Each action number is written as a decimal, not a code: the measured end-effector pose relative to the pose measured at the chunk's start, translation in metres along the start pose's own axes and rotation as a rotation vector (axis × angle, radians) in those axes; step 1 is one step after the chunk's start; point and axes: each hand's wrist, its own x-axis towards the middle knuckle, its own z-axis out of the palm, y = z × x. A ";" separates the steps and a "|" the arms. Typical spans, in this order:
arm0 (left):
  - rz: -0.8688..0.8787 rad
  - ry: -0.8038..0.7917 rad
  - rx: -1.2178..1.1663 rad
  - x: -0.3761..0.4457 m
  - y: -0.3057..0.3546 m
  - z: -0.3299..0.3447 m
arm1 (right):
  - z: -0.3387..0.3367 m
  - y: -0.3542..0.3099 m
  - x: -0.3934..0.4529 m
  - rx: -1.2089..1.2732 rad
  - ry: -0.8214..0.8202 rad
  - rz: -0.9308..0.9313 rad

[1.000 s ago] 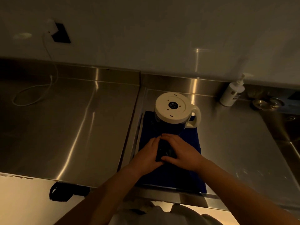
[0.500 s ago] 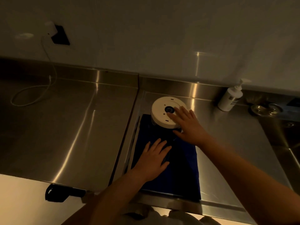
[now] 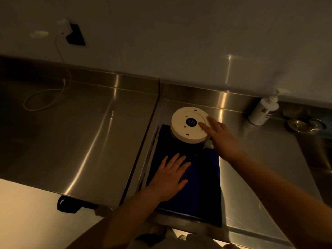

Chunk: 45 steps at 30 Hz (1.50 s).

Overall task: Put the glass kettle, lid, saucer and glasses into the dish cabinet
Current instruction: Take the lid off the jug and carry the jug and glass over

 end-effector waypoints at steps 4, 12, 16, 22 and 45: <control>-0.033 -0.016 -0.025 0.001 0.000 0.001 | -0.005 -0.005 -0.005 0.009 0.058 0.046; -0.071 -0.047 -0.037 0.001 0.001 -0.001 | 0.002 -0.033 -0.033 0.185 0.184 0.120; -0.060 -0.057 -0.007 0.005 0.010 -0.001 | 0.003 -0.027 -0.039 0.232 0.230 0.105; 0.118 0.126 -0.016 0.026 0.033 -0.028 | 0.026 -0.018 -0.058 0.530 0.269 0.265; 0.219 0.203 0.097 0.110 0.038 -0.077 | 0.030 -0.017 -0.063 0.451 0.463 0.258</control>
